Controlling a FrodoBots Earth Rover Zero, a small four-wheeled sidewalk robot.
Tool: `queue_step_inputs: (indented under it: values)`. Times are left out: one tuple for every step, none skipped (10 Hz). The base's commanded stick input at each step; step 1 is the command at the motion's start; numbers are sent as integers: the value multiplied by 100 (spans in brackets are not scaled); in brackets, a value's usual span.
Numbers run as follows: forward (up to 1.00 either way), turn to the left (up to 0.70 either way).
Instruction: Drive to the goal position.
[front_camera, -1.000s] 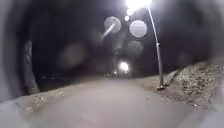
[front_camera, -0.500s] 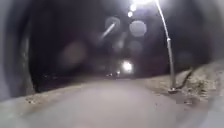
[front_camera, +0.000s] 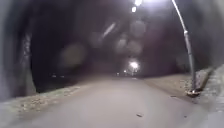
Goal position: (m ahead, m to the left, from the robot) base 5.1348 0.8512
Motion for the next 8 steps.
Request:
queue_step_inputs:
  values:
    - [100,0]
    - [100,0]
    - [100,0]
    - [100,0]
    - [100,0]
    - [100,0]
    - [100,0]
    - [100,0]
